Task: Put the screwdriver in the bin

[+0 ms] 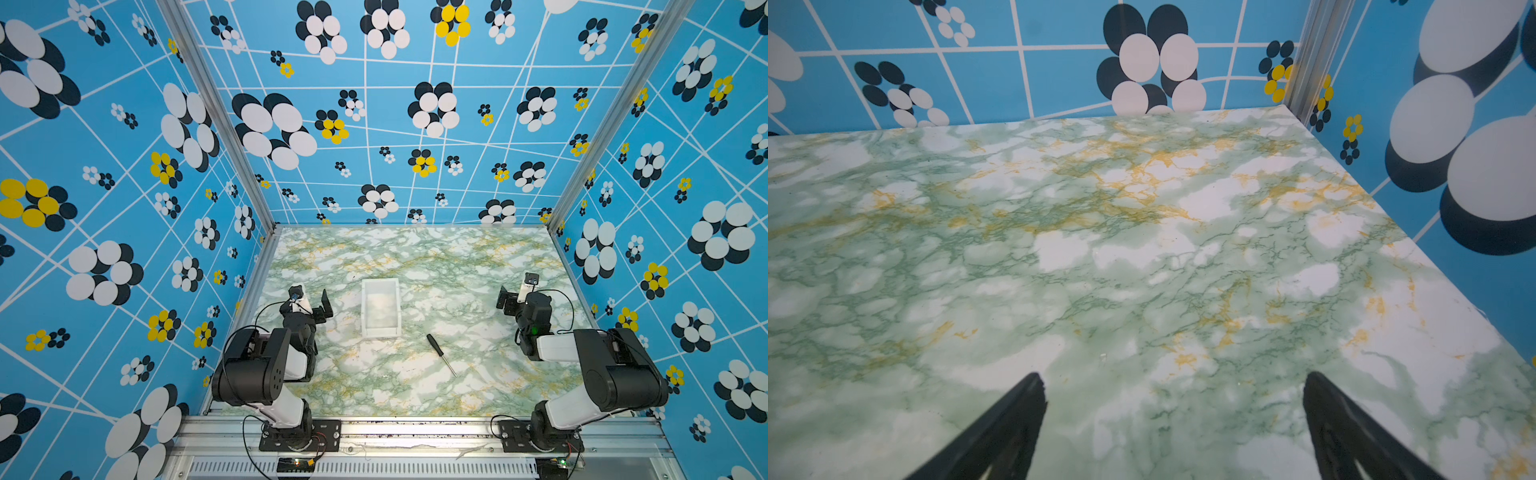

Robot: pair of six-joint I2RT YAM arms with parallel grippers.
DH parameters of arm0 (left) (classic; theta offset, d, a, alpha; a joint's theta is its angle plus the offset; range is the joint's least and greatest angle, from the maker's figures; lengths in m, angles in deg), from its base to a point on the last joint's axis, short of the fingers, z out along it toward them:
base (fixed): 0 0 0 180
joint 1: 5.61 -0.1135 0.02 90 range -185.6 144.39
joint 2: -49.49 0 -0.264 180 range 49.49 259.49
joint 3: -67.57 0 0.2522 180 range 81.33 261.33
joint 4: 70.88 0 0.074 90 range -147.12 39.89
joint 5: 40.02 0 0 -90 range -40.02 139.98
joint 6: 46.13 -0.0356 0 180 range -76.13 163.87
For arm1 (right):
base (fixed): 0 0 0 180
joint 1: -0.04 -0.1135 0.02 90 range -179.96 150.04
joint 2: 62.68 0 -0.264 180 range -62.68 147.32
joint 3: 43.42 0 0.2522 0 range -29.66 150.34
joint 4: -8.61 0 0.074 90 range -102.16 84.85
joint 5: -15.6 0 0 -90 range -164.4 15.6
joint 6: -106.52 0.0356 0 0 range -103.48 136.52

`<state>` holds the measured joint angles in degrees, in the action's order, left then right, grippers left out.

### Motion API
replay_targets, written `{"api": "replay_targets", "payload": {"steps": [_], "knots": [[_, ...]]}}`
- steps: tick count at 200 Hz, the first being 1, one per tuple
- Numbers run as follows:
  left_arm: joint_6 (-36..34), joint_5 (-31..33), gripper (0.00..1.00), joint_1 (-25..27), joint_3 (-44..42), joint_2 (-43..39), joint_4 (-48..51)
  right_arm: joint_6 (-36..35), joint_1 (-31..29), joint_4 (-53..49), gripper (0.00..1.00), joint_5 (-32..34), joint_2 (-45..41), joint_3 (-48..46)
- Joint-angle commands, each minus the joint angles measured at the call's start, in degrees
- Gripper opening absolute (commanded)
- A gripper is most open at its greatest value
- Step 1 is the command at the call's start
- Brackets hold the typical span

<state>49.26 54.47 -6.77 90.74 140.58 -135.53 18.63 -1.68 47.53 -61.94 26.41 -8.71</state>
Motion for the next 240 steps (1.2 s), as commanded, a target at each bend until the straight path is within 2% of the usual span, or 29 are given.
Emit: {"api": "replay_targets", "payload": {"steps": [1, 40, 75, 90, 108, 123, 143, 165, 177, 194, 217, 240], "knots": [[-0.55, -1.43, 0.99, -0.41, 0.25, 0.41, -0.02, 0.00, 0.12, -1.02, 0.99, -0.80, -0.57, 1.12], [-0.62, -1.79, 0.99, -0.43, 0.59, 0.14, 0.87, -0.01, 0.13, -1.07, 0.99, -0.84, -0.55, 1.11], [-2.89, -6.85, 0.99, -0.37, 1.72, -2.20, 4.53, 0.00, 0.13, -1.24, 0.99, -0.80, -0.53, 1.29], [-3.62, -8.50, 0.99, -0.26, 3.19, -7.29, 12.05, 0.00, -0.02, -0.80, 0.99, 0.38, -0.78, 0.99], [-5.20, -10.38, 0.99, -0.15, 7.70, -14.91, 28.30, 1.13, -0.09, -1.56, 0.99, 3.50, -3.48, 0.41], [-7.99, -12.26, 0.99, -0.15, 12.09, -19.81, 41.32, 1.78, -0.13, -7.92, 0.99, 5.32, -7.15, 1.71], [-11.76, -13.10, 0.99, -0.16, 15.18, -25.26, 51.65, 4.43, -0.63, -19.32, 0.99, 8.65, -12.60, 4.58], [-15.31, -13.16, 0.99, -0.15, 20.12, -29.19, 65.31, 15.03, -0.91, -42.35, 0.99, 12.31, -17.99, 12.57], [-16.41, -12.25, 0.99, -0.15, 23.90, -29.92, 73.31, 18.64, -0.92, -52.06, 0.99, 7.46, -20.64, 16.27], [-18.47, -12.06, 0.99, -0.07, 27.58, -31.58, 82.11, 20.56, -1.31, -55.29, 0.99, -2.58, -24.54, 17.30], [-19.86, -12.30, 0.99, 0.77, 34.09, -32.85, 95.85, 23.09, -4.40, -62.32, 0.99, -7.51, -27.09, 19.93], [-20.09, -12.41, 0.99, 1.67, 39.62, -32.99, 107.76, 23.41, -14.48, -69.85, 0.96, -8.39, -26.55, 22.54]]}}
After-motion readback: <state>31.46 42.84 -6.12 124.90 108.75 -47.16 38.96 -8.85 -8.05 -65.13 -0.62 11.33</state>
